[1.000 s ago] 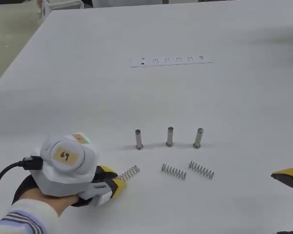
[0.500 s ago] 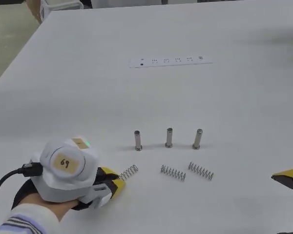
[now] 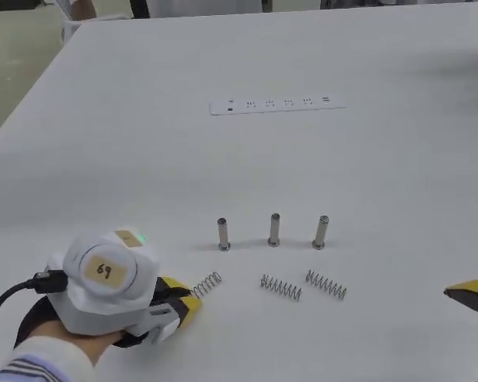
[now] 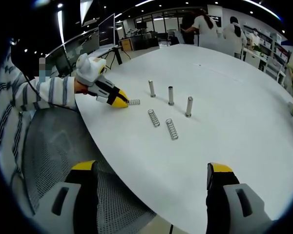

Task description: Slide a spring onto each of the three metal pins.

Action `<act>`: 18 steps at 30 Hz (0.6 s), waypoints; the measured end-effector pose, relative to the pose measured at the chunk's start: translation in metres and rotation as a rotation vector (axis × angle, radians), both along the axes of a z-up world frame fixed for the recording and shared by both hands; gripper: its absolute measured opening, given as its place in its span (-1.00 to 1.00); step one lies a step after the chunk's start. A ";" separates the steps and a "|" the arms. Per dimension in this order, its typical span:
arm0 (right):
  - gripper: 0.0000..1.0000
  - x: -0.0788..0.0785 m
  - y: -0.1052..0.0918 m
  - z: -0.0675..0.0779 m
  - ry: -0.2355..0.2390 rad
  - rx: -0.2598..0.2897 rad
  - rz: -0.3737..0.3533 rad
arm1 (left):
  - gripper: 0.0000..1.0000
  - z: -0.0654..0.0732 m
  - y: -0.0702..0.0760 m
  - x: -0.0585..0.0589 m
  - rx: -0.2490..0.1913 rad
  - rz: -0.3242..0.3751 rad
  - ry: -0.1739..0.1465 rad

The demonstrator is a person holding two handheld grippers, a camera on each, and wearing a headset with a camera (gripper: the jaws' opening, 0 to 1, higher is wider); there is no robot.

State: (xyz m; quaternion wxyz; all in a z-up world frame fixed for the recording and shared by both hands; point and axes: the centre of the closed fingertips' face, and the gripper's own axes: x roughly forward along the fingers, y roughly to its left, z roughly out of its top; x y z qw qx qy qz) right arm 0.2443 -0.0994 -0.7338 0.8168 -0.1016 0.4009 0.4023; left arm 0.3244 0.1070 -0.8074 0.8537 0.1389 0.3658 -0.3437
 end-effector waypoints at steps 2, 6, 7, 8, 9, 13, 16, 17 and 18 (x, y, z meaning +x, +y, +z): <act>0.82 0.001 0.000 0.000 -0.001 0.001 0.001 | -0.95 0.000 0.000 -0.001 -0.011 0.007 0.009; 0.82 0.002 0.000 0.000 -0.004 -0.001 0.003 | -0.95 0.000 0.001 -0.001 -0.032 0.027 0.031; 0.82 0.002 0.001 0.000 -0.004 0.000 0.003 | -0.95 0.001 0.000 -0.001 -0.046 0.039 0.038; 0.81 0.002 0.001 0.000 -0.003 0.000 0.004 | -0.95 0.003 0.000 -0.002 -0.051 0.046 0.042; 0.81 0.001 0.000 0.000 -0.002 -0.001 0.004 | -0.95 0.004 -0.001 -0.002 -0.058 0.054 0.043; 0.81 0.001 0.001 -0.001 -0.001 -0.001 0.005 | -0.95 0.008 -0.003 -0.002 -0.073 0.046 0.033; 0.81 0.002 0.001 -0.001 -0.003 -0.001 0.005 | -0.95 0.016 -0.008 -0.002 -0.089 0.016 0.015; 0.81 0.002 0.001 -0.001 -0.003 0.000 0.005 | -0.95 0.017 -0.008 -0.002 -0.092 0.011 0.012; 0.81 0.002 0.000 -0.001 -0.004 0.000 0.003 | -0.95 0.020 -0.010 -0.001 -0.094 0.003 0.007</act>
